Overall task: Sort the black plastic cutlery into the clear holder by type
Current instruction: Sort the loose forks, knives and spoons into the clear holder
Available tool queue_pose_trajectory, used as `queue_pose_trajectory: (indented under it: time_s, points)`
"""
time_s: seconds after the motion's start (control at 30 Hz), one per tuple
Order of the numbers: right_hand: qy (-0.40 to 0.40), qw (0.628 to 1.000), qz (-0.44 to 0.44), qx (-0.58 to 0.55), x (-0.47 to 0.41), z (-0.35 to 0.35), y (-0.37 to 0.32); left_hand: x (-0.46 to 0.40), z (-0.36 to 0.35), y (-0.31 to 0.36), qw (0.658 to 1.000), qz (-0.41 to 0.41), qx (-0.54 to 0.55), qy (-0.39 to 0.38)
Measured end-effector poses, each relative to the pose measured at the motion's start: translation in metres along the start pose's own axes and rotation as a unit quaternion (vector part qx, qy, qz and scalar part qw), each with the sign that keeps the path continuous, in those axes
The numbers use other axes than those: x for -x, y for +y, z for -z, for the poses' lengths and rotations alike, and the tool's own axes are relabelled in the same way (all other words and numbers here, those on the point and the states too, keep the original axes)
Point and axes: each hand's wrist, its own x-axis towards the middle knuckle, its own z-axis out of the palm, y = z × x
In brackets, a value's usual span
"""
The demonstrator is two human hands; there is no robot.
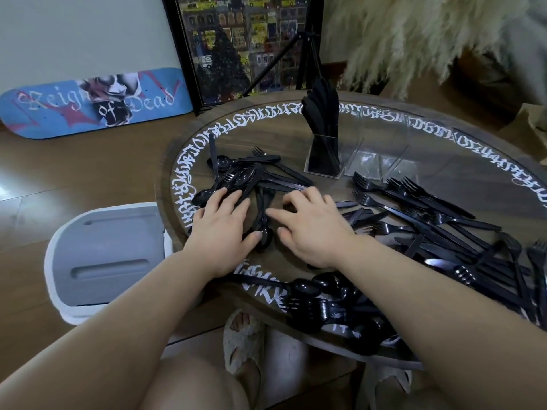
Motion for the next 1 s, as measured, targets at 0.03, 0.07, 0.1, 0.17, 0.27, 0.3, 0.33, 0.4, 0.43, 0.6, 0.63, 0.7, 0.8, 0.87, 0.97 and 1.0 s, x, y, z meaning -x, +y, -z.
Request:
queue_pose_trajectory:
  time_s: [0.03,0.07,0.1,0.17,0.27,0.3,0.33,0.4,0.43,0.6,0.63,0.7,0.8,0.87,0.97,1.0]
  points:
    - [-0.009,1.000,0.002,-0.001,-0.001,-0.002,-0.001,0.000,0.000,-0.001,1.000,0.002,0.002,0.003]
    - [-0.013,1.000,0.000,-0.005,-0.002,-0.002,-0.001,0.000,0.000,-0.002,1.000,0.004,0.007,0.006]
    - [-0.013,1.000,-0.002,-0.007,-0.001,-0.003,0.000,-0.001,0.000,-0.002,1.000,0.007,0.012,0.008]
    - [-0.013,1.000,-0.004,0.000,0.002,-0.004,0.006,-0.001,0.001,-0.003,1.000,0.011,0.011,0.011]
    - [-0.026,1.000,-0.011,-0.002,0.009,-0.006,0.013,0.000,0.000,-0.004,1.000,0.020,0.004,0.008]
    - [-0.024,1.000,-0.011,-0.005,0.011,-0.006,0.014,0.000,0.000,-0.004,1.000,0.023,0.004,0.009]
    - [-0.016,1.000,-0.011,-0.009,0.012,-0.005,0.015,0.001,0.000,-0.004,1.000,0.025,0.003,0.011]
    - [0.009,1.000,-0.018,-0.023,0.013,-0.001,0.019,0.001,0.000,-0.004,1.000,0.026,0.002,0.013]
    - [0.021,0.999,-0.028,-0.033,0.015,0.002,0.021,0.002,0.000,-0.004,1.000,0.026,0.004,0.013]
    - [0.085,0.986,-0.133,-0.056,0.034,0.007,0.057,0.004,0.005,0.004,0.999,-0.011,0.019,0.034]
    - [0.092,0.981,-0.161,-0.061,0.040,0.007,0.066,0.003,0.006,0.009,0.999,-0.026,0.017,0.034]
    - [0.101,0.972,-0.199,-0.068,0.054,0.007,0.081,0.002,0.009,0.020,0.997,-0.065,0.009,0.029]
    - [0.099,0.966,-0.232,-0.066,0.072,0.005,0.092,0.000,0.010,0.043,0.992,-0.128,0.003,0.017]
    - [0.092,0.963,-0.245,-0.065,0.081,0.003,0.096,-0.002,0.009,0.060,0.986,-0.164,-0.003,0.001]
    - [0.074,0.960,-0.259,-0.076,0.092,0.000,0.101,-0.006,0.005,0.080,0.980,-0.196,-0.029,-0.032]
    - [0.064,0.960,-0.260,-0.078,0.094,0.000,0.102,-0.007,0.003,0.083,0.980,-0.192,-0.038,-0.043]
